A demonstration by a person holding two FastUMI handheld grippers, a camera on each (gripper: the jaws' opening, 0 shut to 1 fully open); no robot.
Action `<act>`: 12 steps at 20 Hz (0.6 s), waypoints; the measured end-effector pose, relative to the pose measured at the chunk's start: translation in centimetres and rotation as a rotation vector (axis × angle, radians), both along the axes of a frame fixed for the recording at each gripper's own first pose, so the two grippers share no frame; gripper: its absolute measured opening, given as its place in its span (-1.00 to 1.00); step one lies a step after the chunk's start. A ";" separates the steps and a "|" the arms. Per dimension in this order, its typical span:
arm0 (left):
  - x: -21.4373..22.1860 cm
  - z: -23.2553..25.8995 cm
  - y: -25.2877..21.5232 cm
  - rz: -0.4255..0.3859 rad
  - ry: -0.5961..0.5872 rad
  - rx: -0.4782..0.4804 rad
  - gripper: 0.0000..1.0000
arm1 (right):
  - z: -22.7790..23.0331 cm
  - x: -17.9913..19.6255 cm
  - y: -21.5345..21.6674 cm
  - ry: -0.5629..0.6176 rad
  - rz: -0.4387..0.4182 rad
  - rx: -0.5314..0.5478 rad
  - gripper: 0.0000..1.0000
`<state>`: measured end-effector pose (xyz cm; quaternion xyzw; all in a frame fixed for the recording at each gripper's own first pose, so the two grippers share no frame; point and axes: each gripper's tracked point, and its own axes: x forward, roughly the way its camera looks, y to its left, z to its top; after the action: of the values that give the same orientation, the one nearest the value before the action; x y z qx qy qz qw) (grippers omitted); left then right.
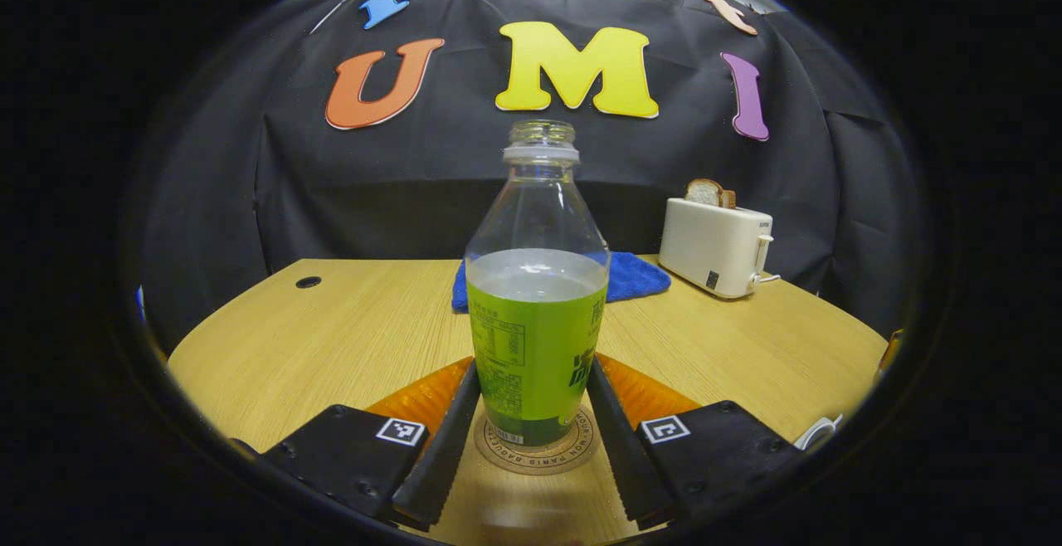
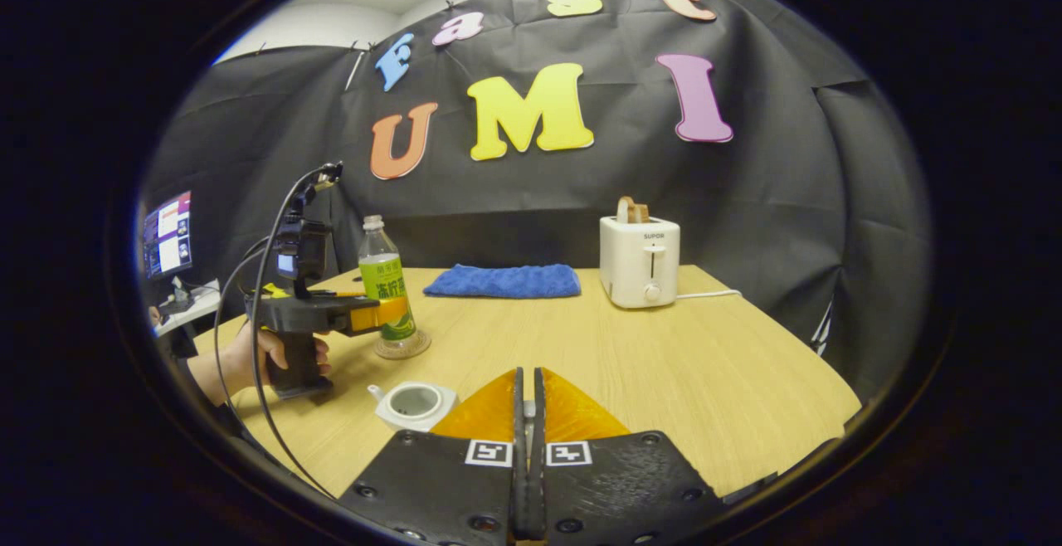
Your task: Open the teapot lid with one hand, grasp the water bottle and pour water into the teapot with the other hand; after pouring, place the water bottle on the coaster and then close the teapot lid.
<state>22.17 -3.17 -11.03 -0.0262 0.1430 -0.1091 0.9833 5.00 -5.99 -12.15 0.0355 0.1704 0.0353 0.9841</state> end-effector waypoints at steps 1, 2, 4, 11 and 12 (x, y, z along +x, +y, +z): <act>-0.2 -0.4 -0.4 0.001 0.011 0.003 0.63 | 0.0 -0.1 0.0 0.000 0.000 -0.001 -1.00; -0.2 -0.3 -0.6 0.002 0.003 -0.009 0.78 | -0.1 -0.2 0.0 0.001 0.001 -0.002 -1.00; -0.3 -0.1 -0.5 0.013 0.007 -0.018 0.99 | -0.2 -0.3 -0.1 0.001 -0.001 -0.002 -1.00; -7.3 0.3 4.7 0.140 0.024 -0.047 0.99 | 1.7 1.0 4.4 -0.056 0.114 0.009 -1.00; -8.4 0.8 5.5 0.156 0.015 -0.048 0.99 | 1.9 1.3 5.3 -0.066 0.134 0.005 -0.99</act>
<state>13.77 2.30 -10.23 -0.0615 0.1453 -0.0351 0.9869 6.30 -0.71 -10.21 0.0251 0.1399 0.1027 0.9845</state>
